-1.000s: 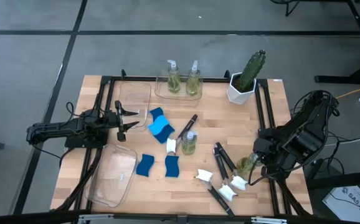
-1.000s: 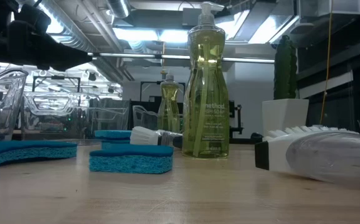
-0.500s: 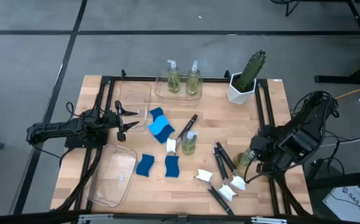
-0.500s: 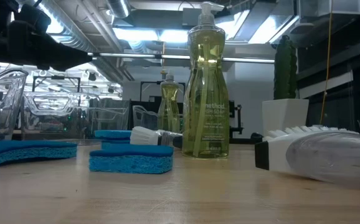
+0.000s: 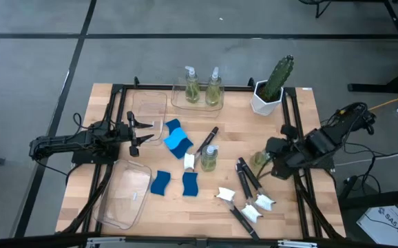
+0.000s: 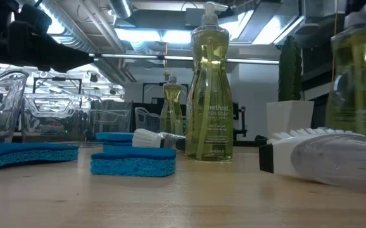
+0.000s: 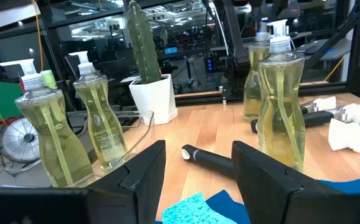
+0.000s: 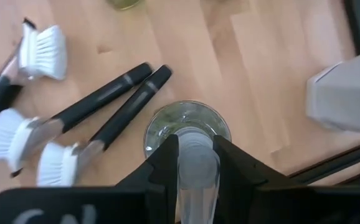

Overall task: Pick & Place Kitchen Sink Supplies
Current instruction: Put the yellow soap dispenser bottle into the top right transparent bin

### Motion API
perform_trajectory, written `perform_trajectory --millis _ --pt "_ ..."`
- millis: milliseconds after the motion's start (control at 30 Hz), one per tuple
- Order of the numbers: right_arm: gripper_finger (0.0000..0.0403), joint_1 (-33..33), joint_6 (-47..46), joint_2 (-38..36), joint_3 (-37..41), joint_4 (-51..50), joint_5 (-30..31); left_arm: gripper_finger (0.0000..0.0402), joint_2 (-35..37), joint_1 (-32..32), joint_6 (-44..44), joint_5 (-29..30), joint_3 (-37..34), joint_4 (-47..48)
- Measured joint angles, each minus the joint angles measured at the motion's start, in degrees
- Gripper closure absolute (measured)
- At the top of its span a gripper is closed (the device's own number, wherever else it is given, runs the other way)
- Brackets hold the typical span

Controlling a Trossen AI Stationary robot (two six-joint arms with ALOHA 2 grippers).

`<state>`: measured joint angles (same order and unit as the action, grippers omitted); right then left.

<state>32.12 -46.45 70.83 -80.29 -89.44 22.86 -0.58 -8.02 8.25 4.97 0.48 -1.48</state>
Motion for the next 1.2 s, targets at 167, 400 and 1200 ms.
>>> perform_trajectory --millis 167,400,1200 --pt "0.0323 -5.94 7.79 0.0 0.0 4.07 0.12 0.0223 0.02 0.0 0.0 0.0 -0.01 0.0" --pt "0.0323 -14.42 21.31 0.0 0.0 12.48 -1.53 0.0223 0.0 -0.01 0.0 0.0 -0.01 0.0" --pt "0.0323 -34.72 45.73 9.93 -1.12 32.1 -14.11 0.0224 0.02 -0.01 0.0 0.0 -0.01 0.0"
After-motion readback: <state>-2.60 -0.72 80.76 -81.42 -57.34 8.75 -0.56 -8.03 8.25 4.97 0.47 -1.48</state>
